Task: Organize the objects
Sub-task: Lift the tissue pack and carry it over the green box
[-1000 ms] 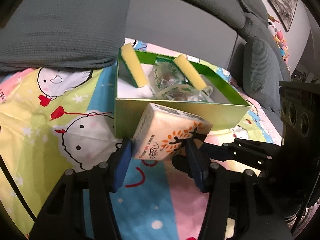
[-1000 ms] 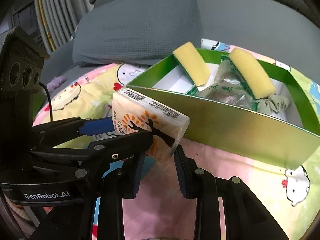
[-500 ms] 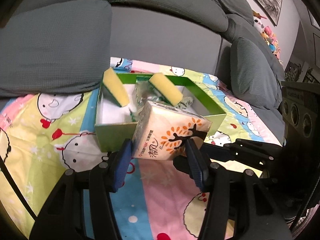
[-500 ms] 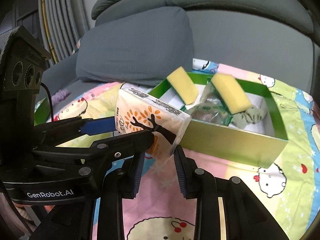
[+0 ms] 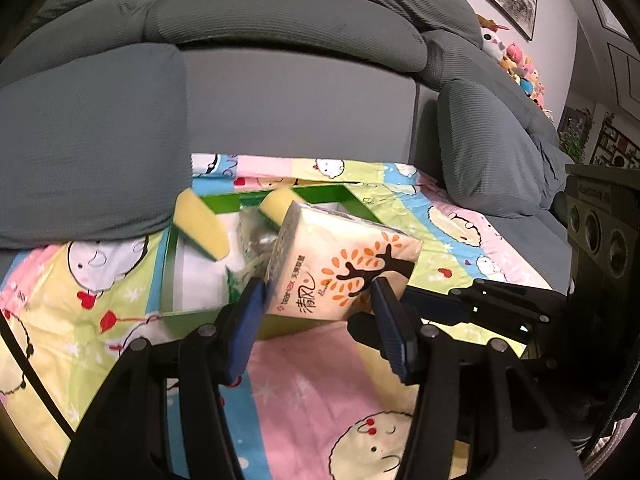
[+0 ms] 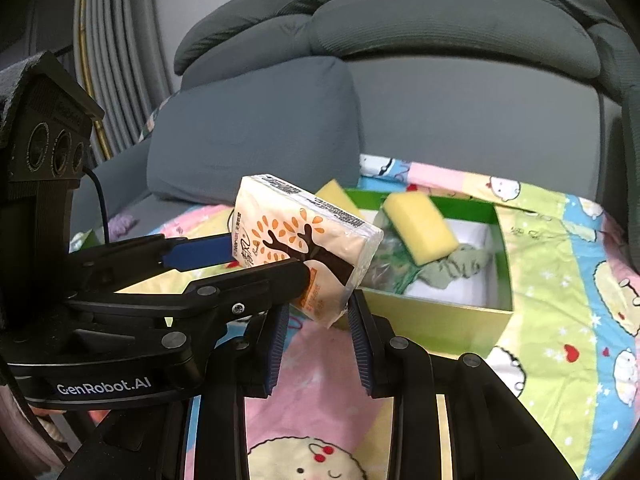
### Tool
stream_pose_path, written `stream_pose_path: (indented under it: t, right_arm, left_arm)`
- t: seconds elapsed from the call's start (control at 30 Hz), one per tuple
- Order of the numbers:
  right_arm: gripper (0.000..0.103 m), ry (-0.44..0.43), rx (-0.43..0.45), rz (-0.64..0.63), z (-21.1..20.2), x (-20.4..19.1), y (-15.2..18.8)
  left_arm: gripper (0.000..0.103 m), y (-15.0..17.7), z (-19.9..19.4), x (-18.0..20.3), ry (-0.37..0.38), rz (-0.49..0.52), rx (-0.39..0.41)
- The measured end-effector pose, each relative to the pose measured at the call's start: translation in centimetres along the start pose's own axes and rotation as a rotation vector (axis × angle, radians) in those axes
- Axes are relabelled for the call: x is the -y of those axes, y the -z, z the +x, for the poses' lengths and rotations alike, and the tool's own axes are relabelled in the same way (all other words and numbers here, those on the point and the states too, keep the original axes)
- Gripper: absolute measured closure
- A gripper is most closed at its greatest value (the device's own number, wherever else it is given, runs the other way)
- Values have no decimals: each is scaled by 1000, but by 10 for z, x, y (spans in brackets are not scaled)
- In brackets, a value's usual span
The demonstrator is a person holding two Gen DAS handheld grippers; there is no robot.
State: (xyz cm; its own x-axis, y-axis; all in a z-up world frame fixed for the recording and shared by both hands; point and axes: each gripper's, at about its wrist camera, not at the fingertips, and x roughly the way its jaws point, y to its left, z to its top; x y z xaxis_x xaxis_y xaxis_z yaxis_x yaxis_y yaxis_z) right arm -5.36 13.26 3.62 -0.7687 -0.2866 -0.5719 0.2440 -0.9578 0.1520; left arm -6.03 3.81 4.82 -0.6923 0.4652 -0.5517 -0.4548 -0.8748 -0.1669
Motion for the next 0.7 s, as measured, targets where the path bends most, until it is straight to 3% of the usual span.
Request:
stream_pose_path:
  t: [0.7]
  right_arm:
    - [70,26,68,27,-2,46,-35]
  left_arm:
    - [50,-47,35,20,26,60,26]
